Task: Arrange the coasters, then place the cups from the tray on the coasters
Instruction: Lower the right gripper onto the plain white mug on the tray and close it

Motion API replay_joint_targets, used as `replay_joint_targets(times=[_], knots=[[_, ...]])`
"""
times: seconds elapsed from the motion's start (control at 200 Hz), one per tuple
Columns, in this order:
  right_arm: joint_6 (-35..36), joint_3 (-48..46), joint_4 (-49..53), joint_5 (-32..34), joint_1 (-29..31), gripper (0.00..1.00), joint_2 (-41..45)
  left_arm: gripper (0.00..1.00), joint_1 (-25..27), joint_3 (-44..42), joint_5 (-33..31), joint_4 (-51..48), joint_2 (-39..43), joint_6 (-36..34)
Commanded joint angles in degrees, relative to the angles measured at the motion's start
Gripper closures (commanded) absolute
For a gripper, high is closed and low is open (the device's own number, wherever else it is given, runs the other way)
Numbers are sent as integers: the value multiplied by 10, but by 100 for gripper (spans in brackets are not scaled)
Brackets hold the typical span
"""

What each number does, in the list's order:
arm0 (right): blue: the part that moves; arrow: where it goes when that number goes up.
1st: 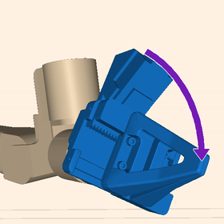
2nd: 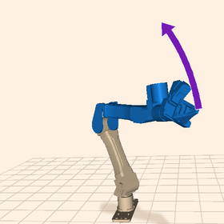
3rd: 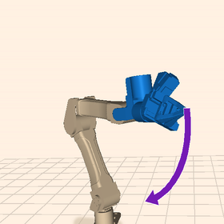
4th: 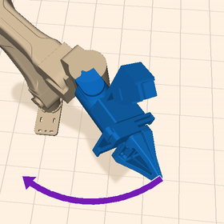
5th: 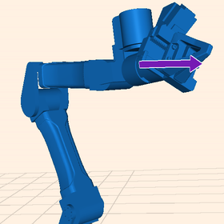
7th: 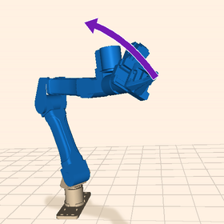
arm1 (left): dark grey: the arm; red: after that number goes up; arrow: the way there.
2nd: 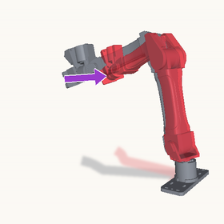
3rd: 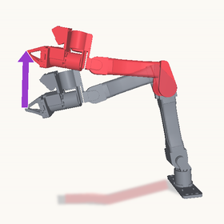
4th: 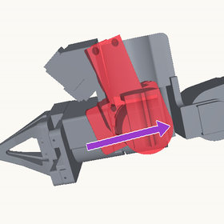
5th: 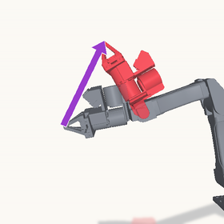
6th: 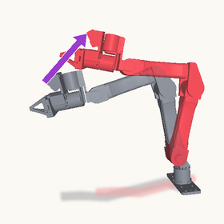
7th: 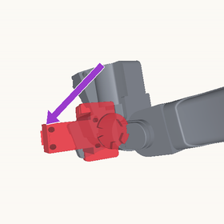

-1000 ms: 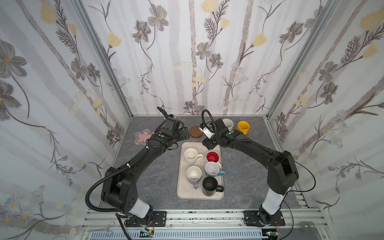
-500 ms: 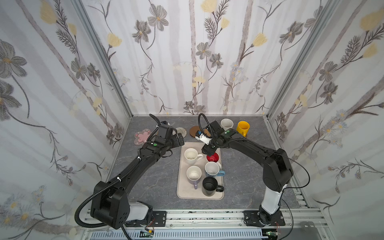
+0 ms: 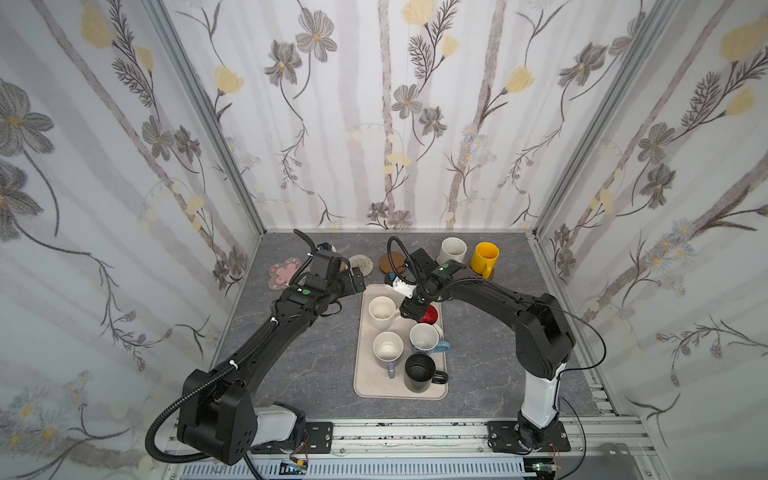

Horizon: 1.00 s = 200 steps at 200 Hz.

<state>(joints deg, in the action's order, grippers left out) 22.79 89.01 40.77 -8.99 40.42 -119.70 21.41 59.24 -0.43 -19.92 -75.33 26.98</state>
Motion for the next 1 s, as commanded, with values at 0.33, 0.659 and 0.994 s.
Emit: replay_joint_targets(times=[0.33,0.659,0.994], knots=[[8,57,-10,-1,31,37,-66,0,-12,-3,6,12,-2,-1],[7,59,-24,6,40,46,-76,0,-17,-4,12,13,-8,1],[0,51,-30,6,43,55,-77,0,-23,-2,16,16,-11,0]])
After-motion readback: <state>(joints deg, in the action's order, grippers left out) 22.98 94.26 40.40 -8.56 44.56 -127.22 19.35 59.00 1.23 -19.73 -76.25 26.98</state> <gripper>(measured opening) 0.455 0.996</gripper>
